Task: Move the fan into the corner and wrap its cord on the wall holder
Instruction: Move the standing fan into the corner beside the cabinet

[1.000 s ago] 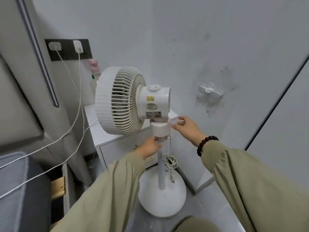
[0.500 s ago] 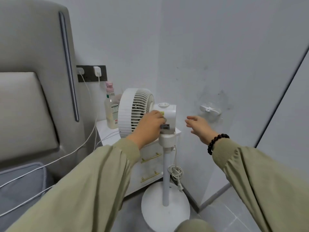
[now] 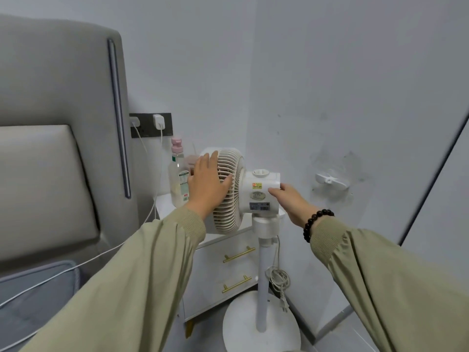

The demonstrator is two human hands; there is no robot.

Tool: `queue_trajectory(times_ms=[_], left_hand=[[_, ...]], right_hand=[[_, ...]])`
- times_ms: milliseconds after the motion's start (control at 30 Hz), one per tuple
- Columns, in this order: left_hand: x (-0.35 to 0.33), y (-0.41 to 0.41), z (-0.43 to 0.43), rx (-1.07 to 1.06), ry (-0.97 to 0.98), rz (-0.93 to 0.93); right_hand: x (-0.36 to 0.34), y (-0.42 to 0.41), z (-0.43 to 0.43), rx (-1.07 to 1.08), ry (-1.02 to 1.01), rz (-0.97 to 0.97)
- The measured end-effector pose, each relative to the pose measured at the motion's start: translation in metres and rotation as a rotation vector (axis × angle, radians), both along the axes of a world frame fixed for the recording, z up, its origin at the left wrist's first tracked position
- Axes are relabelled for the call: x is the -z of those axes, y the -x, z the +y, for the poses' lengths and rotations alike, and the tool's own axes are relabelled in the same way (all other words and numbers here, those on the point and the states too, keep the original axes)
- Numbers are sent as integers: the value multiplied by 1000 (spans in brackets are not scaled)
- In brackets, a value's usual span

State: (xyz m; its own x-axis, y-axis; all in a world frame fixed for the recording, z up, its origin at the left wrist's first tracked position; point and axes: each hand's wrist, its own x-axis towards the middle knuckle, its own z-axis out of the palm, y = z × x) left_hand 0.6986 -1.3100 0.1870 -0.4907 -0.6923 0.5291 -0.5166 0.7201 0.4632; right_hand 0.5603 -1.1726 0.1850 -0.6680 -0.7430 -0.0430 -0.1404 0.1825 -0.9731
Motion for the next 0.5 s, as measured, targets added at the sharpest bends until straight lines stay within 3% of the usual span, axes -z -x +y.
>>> queue_trajectory(times_ms=[167,233,367,433,500], left_hand=[[-3,-15,-8,-66,-111,320],[-6,-24,-9,-99,-238,379],[-1,-34,-20,237,-872,464],[3,-35,-19,347,-986,474],[5,-30,-12,403,-979,474]], right_hand=[[6,6,-7,176,19,10],[10,9,-8,215,17,19],[16,17,-5,248,21,32],[13,21,-2,244,25,50],[12,28,-1,250,12,73]])
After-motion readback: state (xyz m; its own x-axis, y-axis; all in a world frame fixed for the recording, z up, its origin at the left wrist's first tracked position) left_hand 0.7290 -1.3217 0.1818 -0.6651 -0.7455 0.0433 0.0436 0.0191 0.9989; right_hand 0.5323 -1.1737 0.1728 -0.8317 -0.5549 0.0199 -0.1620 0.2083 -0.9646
